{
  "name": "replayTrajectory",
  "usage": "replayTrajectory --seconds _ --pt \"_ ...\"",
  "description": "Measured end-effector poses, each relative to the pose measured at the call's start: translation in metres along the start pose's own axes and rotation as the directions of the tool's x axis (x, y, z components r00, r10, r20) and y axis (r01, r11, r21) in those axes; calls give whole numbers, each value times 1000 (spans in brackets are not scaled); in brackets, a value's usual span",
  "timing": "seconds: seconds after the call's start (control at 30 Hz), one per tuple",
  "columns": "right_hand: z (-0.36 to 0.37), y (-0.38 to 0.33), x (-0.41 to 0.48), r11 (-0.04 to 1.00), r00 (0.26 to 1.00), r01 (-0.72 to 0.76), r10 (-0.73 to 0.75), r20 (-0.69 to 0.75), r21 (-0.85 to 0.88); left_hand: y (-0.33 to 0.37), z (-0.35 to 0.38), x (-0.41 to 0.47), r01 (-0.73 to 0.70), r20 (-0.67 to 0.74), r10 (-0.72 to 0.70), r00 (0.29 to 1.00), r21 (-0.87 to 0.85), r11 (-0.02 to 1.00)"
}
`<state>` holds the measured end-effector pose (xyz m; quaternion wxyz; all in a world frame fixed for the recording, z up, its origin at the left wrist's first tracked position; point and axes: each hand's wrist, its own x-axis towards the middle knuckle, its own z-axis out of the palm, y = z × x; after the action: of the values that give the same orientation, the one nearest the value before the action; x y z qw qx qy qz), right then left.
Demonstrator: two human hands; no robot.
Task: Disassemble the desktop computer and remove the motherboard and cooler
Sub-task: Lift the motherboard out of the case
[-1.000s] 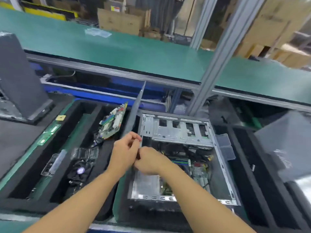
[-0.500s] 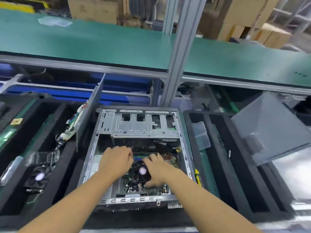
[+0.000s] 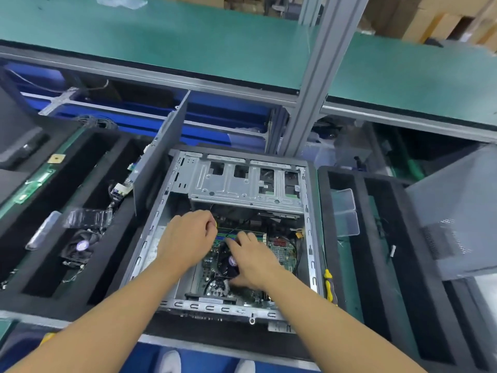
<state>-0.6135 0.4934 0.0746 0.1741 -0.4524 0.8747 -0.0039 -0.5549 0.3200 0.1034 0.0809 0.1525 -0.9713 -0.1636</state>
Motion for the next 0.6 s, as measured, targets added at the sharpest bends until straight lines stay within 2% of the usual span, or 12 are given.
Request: replayTrajectory --seconds 0.2,0.37,0.6 --pt "-2 0 -3 1000 999 10 -10 -41 13 -1 1 -1 -3 -2 3 1000 -33 999" --pt "-10 4 1 999 981 -8 16 -192 41 -2 2 0 -15 -10 15 1000 -36 999" --pt "-8 14 8 994 994 -38 48 -95 99 -2 3 1 -39 22 39 999 -14 999"
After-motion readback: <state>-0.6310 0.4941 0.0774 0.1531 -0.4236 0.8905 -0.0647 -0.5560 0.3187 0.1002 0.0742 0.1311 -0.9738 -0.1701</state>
